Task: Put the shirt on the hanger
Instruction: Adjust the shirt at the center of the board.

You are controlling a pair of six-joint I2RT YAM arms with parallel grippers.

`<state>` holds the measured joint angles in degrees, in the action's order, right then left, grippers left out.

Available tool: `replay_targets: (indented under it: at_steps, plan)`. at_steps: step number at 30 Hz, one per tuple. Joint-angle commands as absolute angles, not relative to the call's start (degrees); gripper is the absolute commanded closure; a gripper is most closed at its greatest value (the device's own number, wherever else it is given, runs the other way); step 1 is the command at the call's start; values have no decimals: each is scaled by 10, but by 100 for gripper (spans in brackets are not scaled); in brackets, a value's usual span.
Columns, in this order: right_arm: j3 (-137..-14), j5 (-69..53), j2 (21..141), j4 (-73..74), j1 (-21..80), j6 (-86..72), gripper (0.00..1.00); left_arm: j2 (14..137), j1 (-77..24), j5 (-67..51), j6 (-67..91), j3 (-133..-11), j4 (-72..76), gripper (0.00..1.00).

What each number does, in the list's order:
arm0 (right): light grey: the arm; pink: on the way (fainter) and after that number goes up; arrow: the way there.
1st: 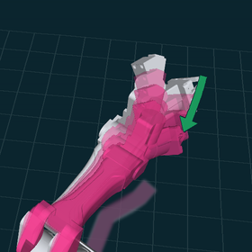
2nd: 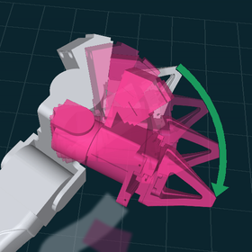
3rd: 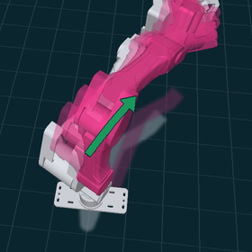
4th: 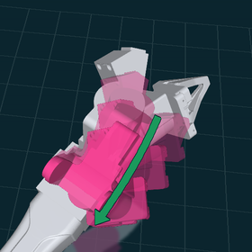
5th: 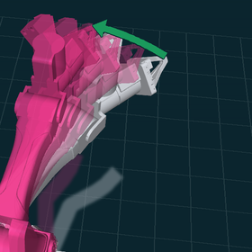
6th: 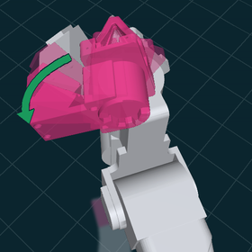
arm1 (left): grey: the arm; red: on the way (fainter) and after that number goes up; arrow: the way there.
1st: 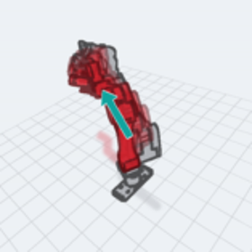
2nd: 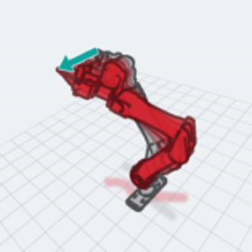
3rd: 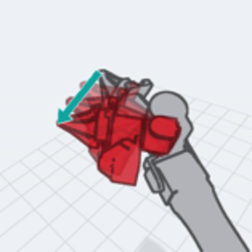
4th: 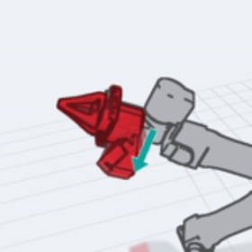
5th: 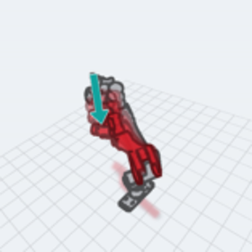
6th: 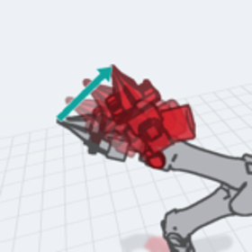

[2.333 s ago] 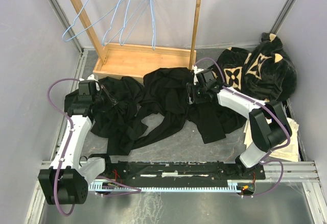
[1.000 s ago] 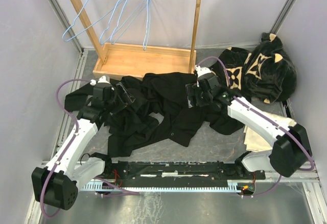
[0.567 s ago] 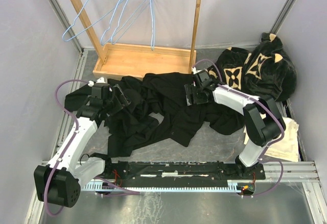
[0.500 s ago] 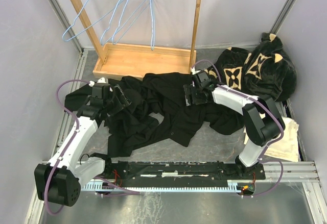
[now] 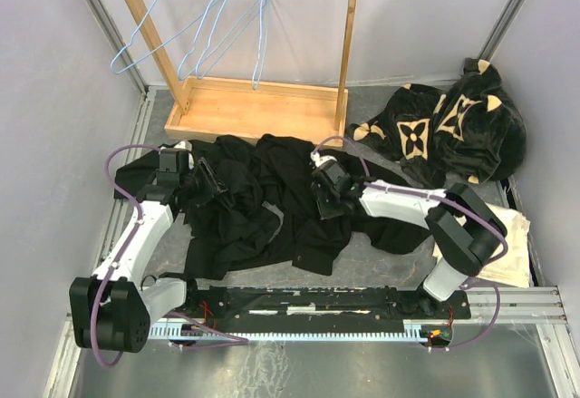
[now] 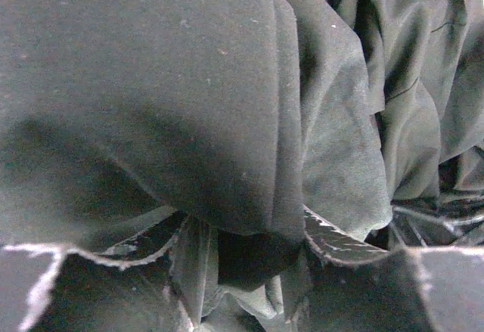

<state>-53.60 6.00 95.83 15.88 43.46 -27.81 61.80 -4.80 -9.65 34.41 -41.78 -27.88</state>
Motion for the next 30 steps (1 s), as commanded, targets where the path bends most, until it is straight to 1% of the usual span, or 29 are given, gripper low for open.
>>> replay_targets:
  at_steps: [1, 4, 8, 9, 12, 14, 15, 19, 22, 24, 26, 28, 30]
  plan:
    - [-519, 43, 900, 134, 499, -317, 72, 626, -44, -137, 308, -417, -257, 58]
    - [-530, 28, 886, 108, 546, -326, 72, 622, -44, -136, 306, -424, -268, 60]
    - [-588, 18, 907, 98, 588, -312, 71, 593, -43, -113, 307, -442, -292, 60]
    - [-611, 4, 909, 92, 593, -311, 70, 577, -43, -103, 308, -448, -300, 58]
    - [-621, -19, 883, 54, 593, -322, 67, 557, -43, -79, 305, -467, -323, 52]
    - [-621, -3, 849, 62, 591, -317, 57, 542, -42, -56, 303, -484, -344, 45]
    - [-621, 14, 831, 78, 591, -310, 49, 533, -42, -40, 301, -492, -353, 41]
    - [-598, 137, 733, 189, 591, -290, 25, 494, -42, -1, 304, -511, -377, 26]
    - [-574, 251, 664, 293, 590, -297, 14, 467, -42, 16, 306, -517, -391, 19]
    - [-562, 323, 632, 367, 586, -316, 11, 457, -42, 24, 305, -517, -402, 17]
    - [-553, 371, 612, 440, 575, -336, 11, 452, -42, 28, 304, -516, -413, 17]
    - [-538, 384, 600, 474, 554, -348, 12, 446, -42, 26, 302, -510, -415, 17]
    - [-519, 368, 597, 480, 516, -345, 12, 436, -42, 21, 298, -497, -407, 17]
